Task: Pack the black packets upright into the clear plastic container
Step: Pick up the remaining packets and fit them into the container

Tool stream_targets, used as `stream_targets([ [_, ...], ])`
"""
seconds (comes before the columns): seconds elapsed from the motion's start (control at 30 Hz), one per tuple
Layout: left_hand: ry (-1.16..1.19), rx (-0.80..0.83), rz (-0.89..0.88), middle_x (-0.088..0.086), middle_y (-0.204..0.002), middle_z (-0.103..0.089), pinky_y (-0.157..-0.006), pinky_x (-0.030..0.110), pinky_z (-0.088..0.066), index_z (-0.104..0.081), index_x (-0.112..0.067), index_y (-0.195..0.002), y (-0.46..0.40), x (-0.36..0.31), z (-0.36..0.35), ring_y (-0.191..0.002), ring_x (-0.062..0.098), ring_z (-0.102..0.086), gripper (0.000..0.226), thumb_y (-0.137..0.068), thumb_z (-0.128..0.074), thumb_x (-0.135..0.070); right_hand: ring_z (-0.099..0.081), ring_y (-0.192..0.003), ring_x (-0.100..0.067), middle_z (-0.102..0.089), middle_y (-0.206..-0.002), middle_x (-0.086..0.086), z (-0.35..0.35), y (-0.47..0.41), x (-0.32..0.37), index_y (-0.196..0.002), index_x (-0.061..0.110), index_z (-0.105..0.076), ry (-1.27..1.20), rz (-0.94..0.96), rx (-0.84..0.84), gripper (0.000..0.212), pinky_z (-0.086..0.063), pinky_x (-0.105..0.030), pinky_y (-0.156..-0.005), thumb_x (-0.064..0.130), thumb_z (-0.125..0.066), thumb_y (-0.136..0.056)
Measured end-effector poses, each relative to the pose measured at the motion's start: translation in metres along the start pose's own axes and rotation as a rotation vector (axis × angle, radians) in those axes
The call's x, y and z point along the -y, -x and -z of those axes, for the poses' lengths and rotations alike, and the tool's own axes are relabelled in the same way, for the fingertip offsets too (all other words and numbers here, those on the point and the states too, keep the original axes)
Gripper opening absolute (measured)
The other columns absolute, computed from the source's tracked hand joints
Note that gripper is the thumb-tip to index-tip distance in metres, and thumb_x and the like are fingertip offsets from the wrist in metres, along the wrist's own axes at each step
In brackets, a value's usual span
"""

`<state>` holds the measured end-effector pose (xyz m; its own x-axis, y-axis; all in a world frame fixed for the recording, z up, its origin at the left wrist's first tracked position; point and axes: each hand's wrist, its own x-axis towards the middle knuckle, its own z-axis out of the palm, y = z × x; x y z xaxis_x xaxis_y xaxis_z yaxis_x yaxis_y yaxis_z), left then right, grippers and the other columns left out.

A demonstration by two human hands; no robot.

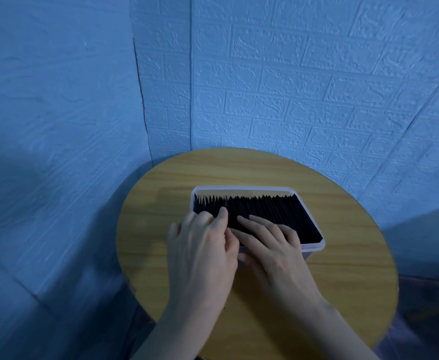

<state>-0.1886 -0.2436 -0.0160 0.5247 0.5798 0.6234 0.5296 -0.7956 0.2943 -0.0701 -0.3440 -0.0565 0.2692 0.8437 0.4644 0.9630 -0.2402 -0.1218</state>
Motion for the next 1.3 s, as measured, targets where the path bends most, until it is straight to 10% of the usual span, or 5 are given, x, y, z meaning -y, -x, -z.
stream_targets([
  [0.37, -0.019, 0.095, 0.017, -0.002, -0.067, -0.065, -0.062, 0.038, -0.050, -0.078, -0.013, -0.098, -0.009, -0.002, -0.026, -0.069, 0.021, -0.065, 0.031, -0.069, -0.084, -0.022, -0.038, -0.137, -0.010, -0.048, -0.144, 0.011, -0.001, 0.000, 0.001, -0.129, 0.030, -0.056, -0.026, -0.010, -0.007, 0.044, -0.029, -0.032, -0.102, 0.046, -0.024, -0.103],
  [0.7, 0.083, 0.156, -0.242, -0.001, -0.134, -0.061, -0.100, 0.046, -0.048, -0.062, -0.020, -0.128, 0.005, 0.033, -0.035, -0.128, 0.016, -0.055, 0.052, -0.100, -0.032, -0.050, -0.031, -0.142, -0.009, -0.042, -0.148, 0.010, 0.010, 0.013, -0.021, -0.138, 0.027, -0.051, -0.003, -0.074, -0.072, 0.051, -0.020, -0.032, -0.113, 0.054, -0.043, -0.096],
  [1.07, -0.051, 0.155, -0.469, 0.001, -0.136, -0.059, -0.110, 0.052, -0.027, -0.063, -0.016, -0.127, 0.002, 0.048, -0.042, -0.130, 0.019, -0.052, 0.067, -0.096, -0.028, -0.064, -0.032, -0.142, -0.010, -0.041, -0.150, 0.012, 0.006, 0.018, -0.025, -0.141, 0.031, -0.046, 0.060, -0.060, -0.060, 0.049, -0.019, -0.033, -0.112, 0.051, -0.038, -0.098],
  [1.3, -0.010, 0.079, -0.567, 0.004, -0.135, -0.060, -0.105, 0.042, -0.046, -0.061, -0.012, -0.130, 0.011, 0.043, -0.052, -0.128, 0.018, -0.054, 0.052, -0.092, -0.042, -0.043, -0.044, -0.134, -0.009, -0.052, -0.141, 0.011, 0.002, 0.017, -0.023, -0.131, 0.025, -0.059, 0.036, -0.061, -0.165, 0.042, -0.027, -0.031, -0.107, 0.042, -0.043, -0.096],
])
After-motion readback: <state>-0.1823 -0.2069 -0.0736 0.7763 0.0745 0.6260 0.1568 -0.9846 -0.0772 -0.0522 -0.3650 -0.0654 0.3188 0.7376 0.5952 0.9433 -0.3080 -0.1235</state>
